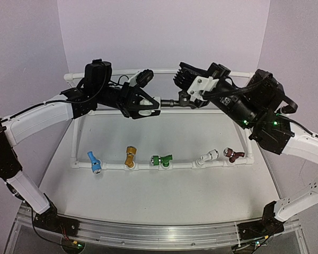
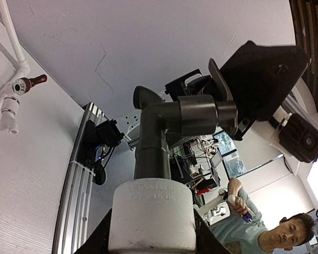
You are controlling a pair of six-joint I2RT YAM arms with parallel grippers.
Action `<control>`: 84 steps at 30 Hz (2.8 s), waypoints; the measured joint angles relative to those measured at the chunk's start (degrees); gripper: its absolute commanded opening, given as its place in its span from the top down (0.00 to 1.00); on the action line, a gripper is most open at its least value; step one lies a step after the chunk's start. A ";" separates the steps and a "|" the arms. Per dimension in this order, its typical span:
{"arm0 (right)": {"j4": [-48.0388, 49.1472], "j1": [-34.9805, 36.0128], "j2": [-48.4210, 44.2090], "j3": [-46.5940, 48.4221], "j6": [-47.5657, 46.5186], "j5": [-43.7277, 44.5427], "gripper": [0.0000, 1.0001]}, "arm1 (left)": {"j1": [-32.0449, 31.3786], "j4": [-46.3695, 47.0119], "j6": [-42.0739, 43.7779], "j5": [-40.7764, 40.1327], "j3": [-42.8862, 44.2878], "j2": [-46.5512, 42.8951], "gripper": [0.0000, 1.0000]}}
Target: Install the water faucets
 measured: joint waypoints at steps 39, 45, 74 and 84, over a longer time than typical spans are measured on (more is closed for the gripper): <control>-57.53 -7.26 2.18 25.84 53.93 -33.90 0.07 | 0.04 -37.51 40.15 1.11 13.06 -0.76 1.00; -57.17 -7.26 2.09 23.36 56.66 -37.33 0.14 | 0.04 -31.56 38.90 2.89 8.19 -3.07 1.00; -39.58 -7.28 3.17 16.29 66.77 -39.65 0.49 | -1.25 -17.77 29.13 3.62 6.72 -3.95 1.00; -38.87 -7.26 3.99 16.36 68.39 -40.20 0.83 | -2.12 -17.89 30.47 2.52 6.72 -3.93 1.00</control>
